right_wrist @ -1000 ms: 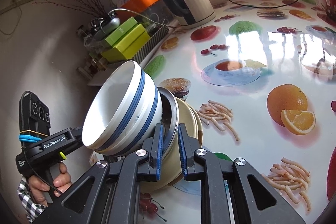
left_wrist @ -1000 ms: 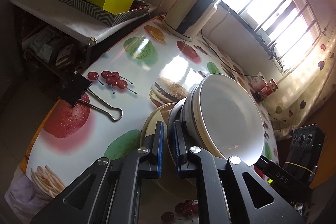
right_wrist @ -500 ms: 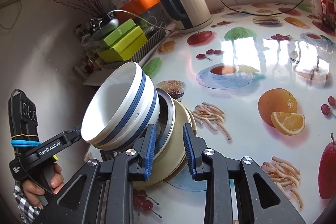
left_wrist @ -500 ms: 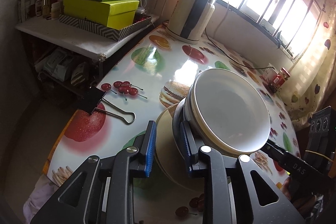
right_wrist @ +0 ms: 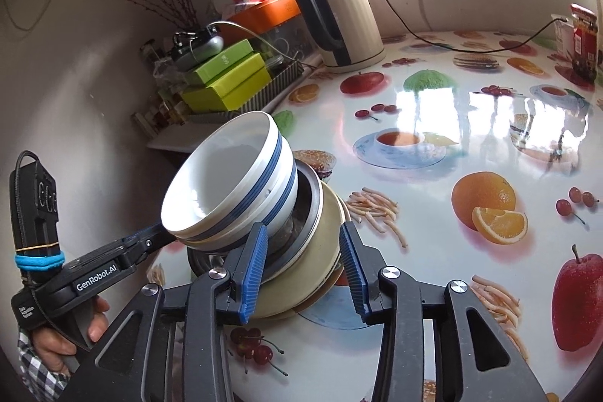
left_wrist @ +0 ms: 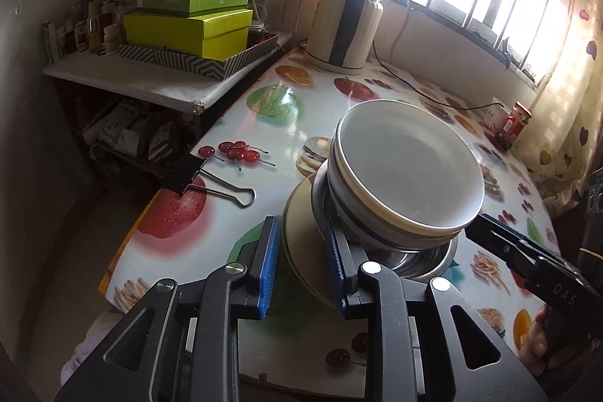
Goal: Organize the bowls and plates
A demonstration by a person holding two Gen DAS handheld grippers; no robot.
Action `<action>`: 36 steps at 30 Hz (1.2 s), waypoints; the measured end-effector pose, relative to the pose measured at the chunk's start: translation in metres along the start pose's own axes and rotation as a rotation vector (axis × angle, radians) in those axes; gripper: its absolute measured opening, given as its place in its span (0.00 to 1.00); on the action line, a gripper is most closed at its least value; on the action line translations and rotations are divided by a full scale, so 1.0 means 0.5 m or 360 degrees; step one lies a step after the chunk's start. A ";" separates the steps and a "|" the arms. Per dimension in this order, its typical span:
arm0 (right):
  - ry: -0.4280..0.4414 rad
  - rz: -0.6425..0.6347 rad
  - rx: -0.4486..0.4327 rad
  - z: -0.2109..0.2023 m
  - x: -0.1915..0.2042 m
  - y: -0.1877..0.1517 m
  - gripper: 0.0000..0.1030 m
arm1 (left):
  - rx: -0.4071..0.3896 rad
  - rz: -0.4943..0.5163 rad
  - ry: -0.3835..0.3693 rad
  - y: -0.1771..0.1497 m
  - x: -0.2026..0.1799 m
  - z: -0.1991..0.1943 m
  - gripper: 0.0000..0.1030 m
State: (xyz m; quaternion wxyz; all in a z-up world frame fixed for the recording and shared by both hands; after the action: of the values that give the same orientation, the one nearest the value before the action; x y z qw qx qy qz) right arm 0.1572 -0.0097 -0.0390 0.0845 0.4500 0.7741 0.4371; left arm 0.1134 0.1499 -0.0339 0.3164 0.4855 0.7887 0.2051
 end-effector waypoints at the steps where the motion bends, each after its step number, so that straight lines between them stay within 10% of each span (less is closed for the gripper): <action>1: -0.0011 -0.0012 -0.0002 -0.003 0.003 -0.001 0.42 | -0.0020 0.0006 0.0022 -0.002 0.001 -0.005 0.25; 36: -0.0343 -0.0230 0.0073 -0.064 0.021 -0.104 0.64 | -0.0041 0.0197 0.0199 -0.135 -0.038 -0.031 0.25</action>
State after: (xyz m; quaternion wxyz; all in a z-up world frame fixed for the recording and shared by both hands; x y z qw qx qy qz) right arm 0.1021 -0.0317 -0.0561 0.1881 0.4393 0.8007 0.3613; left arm 0.0661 0.1025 -0.0598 0.2595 0.5154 0.7728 0.2642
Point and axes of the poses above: each gripper's, at about its wrist camera, not at the fingertips, and z roughly the way its jaws point, x to its left, y to its top, the point moved 9 cm from there along z, roughly the way its jaws point, and after that the axes turned 10 degrees about -z, right-handed, at the moved point
